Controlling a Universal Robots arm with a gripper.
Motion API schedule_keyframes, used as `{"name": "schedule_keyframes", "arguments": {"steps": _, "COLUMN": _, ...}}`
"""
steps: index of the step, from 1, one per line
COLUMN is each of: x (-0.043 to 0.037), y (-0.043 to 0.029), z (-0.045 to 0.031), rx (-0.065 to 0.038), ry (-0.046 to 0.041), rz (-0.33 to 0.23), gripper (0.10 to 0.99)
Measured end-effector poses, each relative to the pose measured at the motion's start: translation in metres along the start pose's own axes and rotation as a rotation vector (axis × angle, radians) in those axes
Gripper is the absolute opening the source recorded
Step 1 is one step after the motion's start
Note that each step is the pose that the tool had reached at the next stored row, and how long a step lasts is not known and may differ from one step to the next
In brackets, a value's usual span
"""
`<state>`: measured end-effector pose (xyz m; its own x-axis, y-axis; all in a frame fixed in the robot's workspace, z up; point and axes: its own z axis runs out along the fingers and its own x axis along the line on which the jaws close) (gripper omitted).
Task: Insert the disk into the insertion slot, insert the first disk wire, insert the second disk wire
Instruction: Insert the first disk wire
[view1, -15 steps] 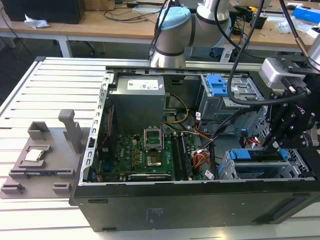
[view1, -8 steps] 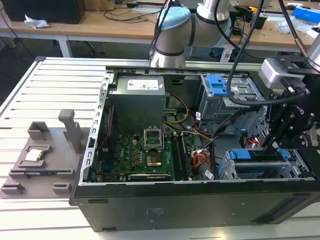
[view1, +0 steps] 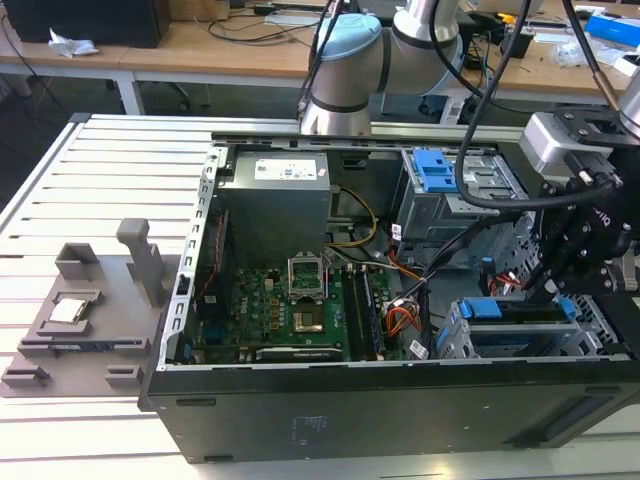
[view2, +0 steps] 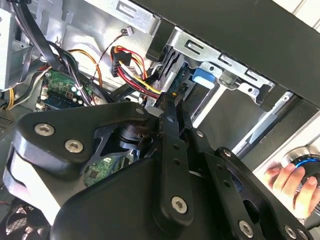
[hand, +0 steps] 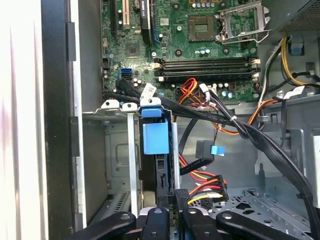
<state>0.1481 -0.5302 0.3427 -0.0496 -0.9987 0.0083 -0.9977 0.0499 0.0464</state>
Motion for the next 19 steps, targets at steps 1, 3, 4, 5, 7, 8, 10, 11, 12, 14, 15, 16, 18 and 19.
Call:
{"name": "schedule_keyframes", "arguments": {"steps": 1, "x": 0.0003, "y": 0.0000, "z": 0.0004, "rx": 0.000, "ry": -0.0004, "rz": 0.000, "gripper": 0.169}}
{"name": "schedule_keyframes", "arguments": {"steps": 3, "x": 0.0015, "y": -0.0001, "z": 0.0007, "rx": 0.000, "ry": 0.0000, "rz": 0.000, "gripper": 0.169}}
{"name": "schedule_keyframes", "arguments": {"steps": 4, "x": 0.0023, "y": -0.0002, "z": 0.0010, "rx": 0.000, "ry": 0.0000, "rz": 0.000, "gripper": 0.169}}
{"name": "schedule_keyframes", "arguments": {"steps": 5, "x": 0.0034, "y": -0.0002, "z": 0.0012, "rx": 0.000, "ry": -0.0002, "rz": 0.000, "gripper": 0.169}}
{"name": "schedule_keyframes", "arguments": {"steps": 7, "x": 0.0049, "y": -0.0003, "z": 0.0020, "rx": 0.000, "ry": -0.0001, "rz": 0.000, "gripper": 0.169}}
{"name": "schedule_keyframes", "arguments": {"steps": 8, "x": 0.0051, "y": -0.0005, "z": 0.0027, "rx": 0.000, "ry": 0.0001, "rz": 0.000, "gripper": 0.169}}
{"name": "schedule_keyframes", "arguments": {"steps": 10, "x": 0.0049, "y": -0.0008, "z": 0.0035, "rx": 0.000, "ry": 0.0000, "rz": 0.000, "gripper": 0.169}}
{"name": "schedule_keyframes", "arguments": {"steps": 11, "x": 0.0049, "y": -0.0011, "z": 0.0036, "rx": -0.001, "ry": -0.0001, "rz": 0.000, "gripper": 0.169}}
{"name": "schedule_keyframes", "arguments": {"steps": 12, "x": 0.0049, "y": -0.0019, "z": 0.0041, "rx": 0.000, "ry": -0.0011, "rz": -0.001, "gripper": 0.169}}
{"name": "schedule_keyframes", "arguments": {"steps": 14, "x": 0.0048, "y": -0.0028, "z": 0.0041, "rx": 0.000, "ry": -0.0008, "rz": -0.004, "gripper": 0.169}}
{"name": "schedule_keyframes", "arguments": {"steps": 15, "x": 0.0048, "y": -0.0030, "z": 0.0039, "rx": 0.000, "ry": -0.0001, "rz": -0.004, "gripper": 0.169}}
{"name": "schedule_keyframes", "arguments": {"steps": 16, "x": 0.0049, "y": -0.0030, "z": 0.0040, "rx": 0.000, "ry": 0.0005, "rz": -0.004, "gripper": 0.169}}
{"name": "schedule_keyframes", "arguments": {"steps": 18, "x": 0.0048, "y": -0.0032, "z": 0.0056, "rx": 0.000, "ry": -0.0001, "rz": -0.004, "gripper": 0.169}}
{"name": "schedule_keyframes", "arguments": {"steps": 19, "x": 0.0048, "y": -0.0032, "z": 0.0063, "rx": 0.000, "ry": 0.0005, "rz": -0.004, "gripper": 0.169}}
